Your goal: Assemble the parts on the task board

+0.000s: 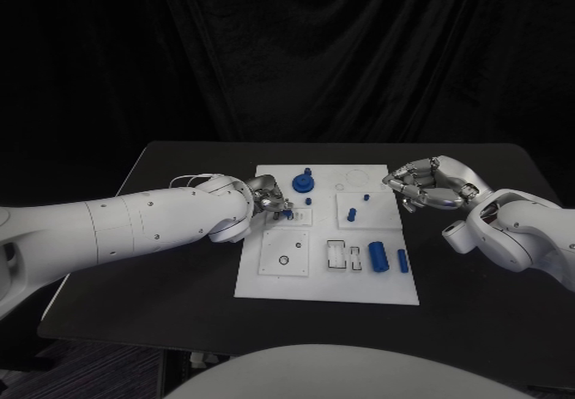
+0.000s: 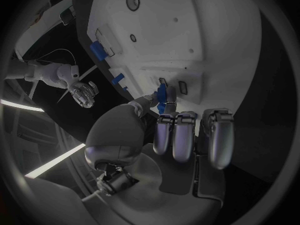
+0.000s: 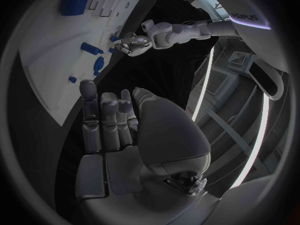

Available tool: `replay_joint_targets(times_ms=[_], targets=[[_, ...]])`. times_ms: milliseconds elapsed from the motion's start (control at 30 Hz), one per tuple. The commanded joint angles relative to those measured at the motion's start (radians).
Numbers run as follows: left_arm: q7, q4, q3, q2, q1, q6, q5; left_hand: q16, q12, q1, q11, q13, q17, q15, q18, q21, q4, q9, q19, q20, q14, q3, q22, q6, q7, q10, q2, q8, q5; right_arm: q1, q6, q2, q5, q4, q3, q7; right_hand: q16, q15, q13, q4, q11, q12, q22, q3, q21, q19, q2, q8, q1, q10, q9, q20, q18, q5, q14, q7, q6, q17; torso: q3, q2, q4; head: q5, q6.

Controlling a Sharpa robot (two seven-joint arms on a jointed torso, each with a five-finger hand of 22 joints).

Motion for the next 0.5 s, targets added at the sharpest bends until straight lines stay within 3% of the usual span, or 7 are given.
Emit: replay_joint_targets(times_ms=[33, 267, 367, 500], targets=[[0.023, 0.005, 0.001, -0.001, -0.004, -0.023, -0.009, 0.003, 0.004, -0.001, -0.002, 0.263, 0.263, -0.004, -0.003, -0.003, -0.003, 0.002, -0.002, -0.002, 0.107, 0.009, 0.082, 0.015, -0.018, 0.105, 0.010, 0.000, -0.002, -0.003, 0.011, 0.000, 0.002, 0.000, 0.001, -0.015, -0.007, -0.001, -0.001, -0.001, 0.000, 0.002, -0.001, 0.007, -0.003, -0.006, -0.003, 0.004, 0.004, -0.005, -0.001, -0.002, 0.019, 0.003, -0.009, -0.001, -0.008, -0.002, -0.0004, 0.000, 0.0007, 0.000, 0.000], [0.026, 0.005, 0.001, -0.003, -0.008, -0.025, -0.009, 0.003, 0.004, -0.003, -0.002, 0.263, 0.263, -0.004, -0.003, -0.005, 0.001, 0.002, -0.003, -0.002, 0.107, 0.008, 0.079, 0.014, -0.017, 0.105, 0.011, -0.002, -0.007, -0.004, 0.013, 0.001, 0.002, 0.000, 0.001, -0.016, -0.007, -0.001, -0.001, -0.001, 0.000, 0.002, -0.001, 0.007, -0.003, -0.006, -0.003, 0.004, 0.004, -0.005, -0.001, -0.002, 0.019, 0.003, -0.009, -0.001, -0.008, -0.002, -0.0001, 0.000, 0.0007, -0.002, 0.000], [0.027, 0.006, 0.001, -0.003, -0.010, -0.026, -0.009, 0.003, 0.004, -0.008, -0.002, 0.263, 0.263, -0.003, -0.002, -0.007, 0.012, 0.006, -0.005, -0.002, 0.107, 0.002, 0.076, 0.015, -0.018, 0.105, 0.014, -0.006, -0.035, -0.004, 0.014, 0.000, 0.002, 0.000, 0.001, -0.017, -0.007, -0.001, -0.002, -0.001, 0.000, 0.002, -0.001, 0.007, -0.004, -0.006, -0.003, 0.005, 0.004, -0.005, -0.001, -0.002, 0.019, 0.003, -0.010, -0.001, -0.008, -0.002, -0.0002, 0.000, 0.0017, -0.003, 0.000], [0.028, 0.009, 0.001, -0.005, -0.013, -0.025, -0.009, 0.003, 0.004, -0.008, -0.002, 0.263, 0.263, -0.003, -0.002, -0.008, 0.013, 0.006, -0.006, -0.002, 0.107, 0.001, 0.074, 0.015, -0.018, 0.105, 0.013, -0.007, -0.038, -0.004, 0.015, -0.001, 0.002, 0.000, 0.001, -0.020, -0.007, -0.001, -0.002, -0.001, 0.000, 0.002, -0.001, 0.008, -0.005, -0.006, -0.003, 0.005, 0.004, -0.005, -0.001, -0.002, 0.019, 0.003, -0.010, -0.001, -0.008, -0.003, -0.0002, -0.001, 0.0021, -0.004, 0.000]])
